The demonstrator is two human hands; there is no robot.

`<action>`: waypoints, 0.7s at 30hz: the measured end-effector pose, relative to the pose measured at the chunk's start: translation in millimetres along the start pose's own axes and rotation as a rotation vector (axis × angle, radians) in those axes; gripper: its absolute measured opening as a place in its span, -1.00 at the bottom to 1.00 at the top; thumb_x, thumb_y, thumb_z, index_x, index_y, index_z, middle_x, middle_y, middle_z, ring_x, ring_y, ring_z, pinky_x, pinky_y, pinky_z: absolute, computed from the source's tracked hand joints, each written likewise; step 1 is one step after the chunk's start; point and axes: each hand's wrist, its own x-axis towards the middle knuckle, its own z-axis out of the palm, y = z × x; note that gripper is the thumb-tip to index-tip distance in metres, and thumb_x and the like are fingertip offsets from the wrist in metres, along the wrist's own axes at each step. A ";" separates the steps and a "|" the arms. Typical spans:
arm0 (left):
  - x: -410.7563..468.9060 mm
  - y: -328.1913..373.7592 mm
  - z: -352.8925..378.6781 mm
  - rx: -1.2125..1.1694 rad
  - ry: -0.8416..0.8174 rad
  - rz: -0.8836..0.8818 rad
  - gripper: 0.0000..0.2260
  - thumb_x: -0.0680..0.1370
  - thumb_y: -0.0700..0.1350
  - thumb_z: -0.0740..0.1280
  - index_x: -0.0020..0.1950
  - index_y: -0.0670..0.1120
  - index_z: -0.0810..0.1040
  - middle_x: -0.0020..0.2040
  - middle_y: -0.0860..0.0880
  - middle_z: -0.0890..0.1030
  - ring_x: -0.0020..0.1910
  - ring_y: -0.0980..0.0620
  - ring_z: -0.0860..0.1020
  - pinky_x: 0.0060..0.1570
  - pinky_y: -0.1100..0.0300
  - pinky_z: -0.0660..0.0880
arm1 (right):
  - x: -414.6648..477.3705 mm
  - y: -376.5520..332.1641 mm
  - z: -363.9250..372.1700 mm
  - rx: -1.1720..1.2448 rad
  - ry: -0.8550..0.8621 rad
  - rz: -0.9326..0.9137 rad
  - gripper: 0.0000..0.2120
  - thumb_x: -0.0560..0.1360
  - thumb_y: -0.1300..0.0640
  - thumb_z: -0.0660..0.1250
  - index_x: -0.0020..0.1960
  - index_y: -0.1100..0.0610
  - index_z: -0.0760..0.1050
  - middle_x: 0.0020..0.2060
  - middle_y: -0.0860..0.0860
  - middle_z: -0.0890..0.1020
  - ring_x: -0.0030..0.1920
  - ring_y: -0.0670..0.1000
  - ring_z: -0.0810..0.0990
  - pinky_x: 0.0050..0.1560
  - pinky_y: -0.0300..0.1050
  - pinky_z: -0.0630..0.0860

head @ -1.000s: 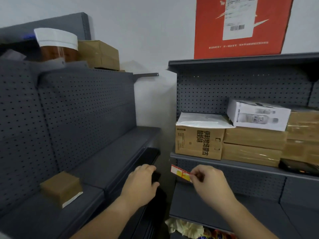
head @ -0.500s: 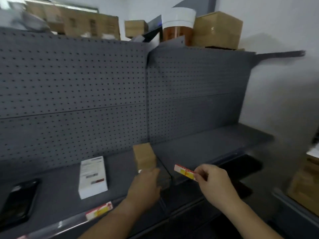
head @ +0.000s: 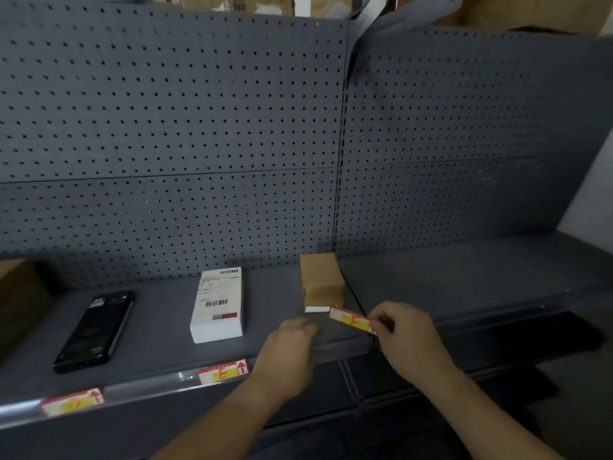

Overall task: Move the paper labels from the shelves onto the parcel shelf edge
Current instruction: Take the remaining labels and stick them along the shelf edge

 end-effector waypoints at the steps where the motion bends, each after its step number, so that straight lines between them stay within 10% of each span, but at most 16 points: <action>1: 1.0 1.1 4.4 0.007 0.008 -0.011 -0.79 0.48 -0.13 0.34 0.11 -0.02 0.52 0.09 0.01 0.50 0.12 -0.03 0.48 0.07 0.05 0.49 | 4.8 4.9 1.4 -0.002 -0.014 -0.014 -0.83 0.51 0.21 0.39 -0.20 -0.03 0.56 -0.25 -0.14 0.56 -0.22 -0.18 0.52 -0.31 -0.34 0.42; 21: 9.8 -3.8 101.0 0.324 0.218 -0.055 -0.52 0.17 -0.21 0.62 0.04 -0.04 0.59 -0.06 -0.07 0.58 -0.10 -0.11 0.54 -0.10 -0.02 0.53 | 38.0 75.4 54.1 0.022 -0.182 -0.044 -0.94 0.52 0.14 0.40 -0.08 -0.02 0.59 -0.22 -0.19 0.56 -0.21 -0.20 0.54 -0.27 -0.43 0.36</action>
